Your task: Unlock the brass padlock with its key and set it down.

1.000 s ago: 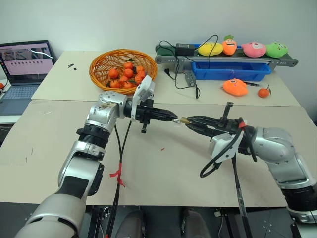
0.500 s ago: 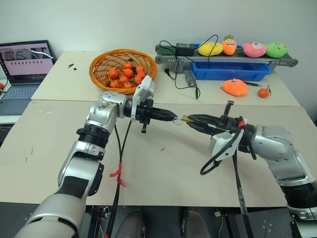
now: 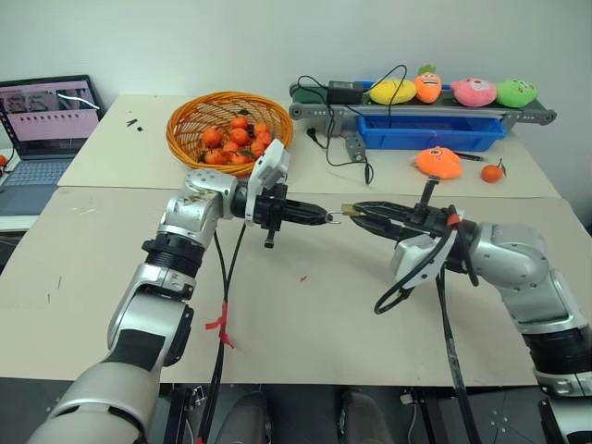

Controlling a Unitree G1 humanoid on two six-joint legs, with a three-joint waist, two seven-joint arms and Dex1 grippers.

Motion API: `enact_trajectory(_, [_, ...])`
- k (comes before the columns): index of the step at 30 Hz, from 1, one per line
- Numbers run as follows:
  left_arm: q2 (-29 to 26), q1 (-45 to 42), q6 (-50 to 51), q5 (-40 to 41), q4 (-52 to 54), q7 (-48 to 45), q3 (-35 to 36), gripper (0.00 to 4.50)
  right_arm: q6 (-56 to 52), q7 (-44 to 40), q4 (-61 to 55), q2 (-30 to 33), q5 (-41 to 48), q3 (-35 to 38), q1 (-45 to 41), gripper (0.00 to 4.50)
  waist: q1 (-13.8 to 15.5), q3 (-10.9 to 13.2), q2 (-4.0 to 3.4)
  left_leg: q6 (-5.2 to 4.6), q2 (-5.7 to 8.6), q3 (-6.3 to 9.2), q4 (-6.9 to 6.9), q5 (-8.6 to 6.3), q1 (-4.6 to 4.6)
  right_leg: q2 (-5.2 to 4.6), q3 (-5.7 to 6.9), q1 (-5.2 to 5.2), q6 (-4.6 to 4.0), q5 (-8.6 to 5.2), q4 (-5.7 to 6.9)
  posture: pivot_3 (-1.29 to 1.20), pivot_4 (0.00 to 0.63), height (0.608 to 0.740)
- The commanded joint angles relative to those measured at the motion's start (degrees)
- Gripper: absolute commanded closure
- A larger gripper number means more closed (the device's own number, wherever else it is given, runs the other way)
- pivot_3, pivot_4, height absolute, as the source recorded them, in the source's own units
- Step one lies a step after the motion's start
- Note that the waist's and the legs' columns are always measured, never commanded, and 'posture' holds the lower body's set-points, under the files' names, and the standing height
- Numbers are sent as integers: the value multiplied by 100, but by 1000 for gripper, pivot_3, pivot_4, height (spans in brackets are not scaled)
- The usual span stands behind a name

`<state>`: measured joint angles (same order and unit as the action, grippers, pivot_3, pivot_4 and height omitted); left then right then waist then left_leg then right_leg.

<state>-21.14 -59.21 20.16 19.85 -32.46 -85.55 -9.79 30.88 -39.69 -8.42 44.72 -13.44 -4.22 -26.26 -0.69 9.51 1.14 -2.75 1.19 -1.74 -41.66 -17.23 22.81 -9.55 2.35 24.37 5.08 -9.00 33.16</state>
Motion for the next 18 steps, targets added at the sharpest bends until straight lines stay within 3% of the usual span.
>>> enact_trajectory(1, [-13, -14, 3, 55, 190, 39, 146, 4482, 119, 115, -45, 6, 6, 59, -148, 4375, -2, 0, 0, 0, 0, 0, 0, 0, 0, 0, 0, 0, 0, 0, 0, 0, 150, 740])
enact_trajectory(18, [-97, -39, -87, 16, 118, 99, 175, 4482, 250, 211, 259, 72, -91, 46, -211, 4375, -7, 0, 0, 0, 0, -1, 0, 0, 0, 0, 0, 1, 0, 0, 0, 0, 150, 740])
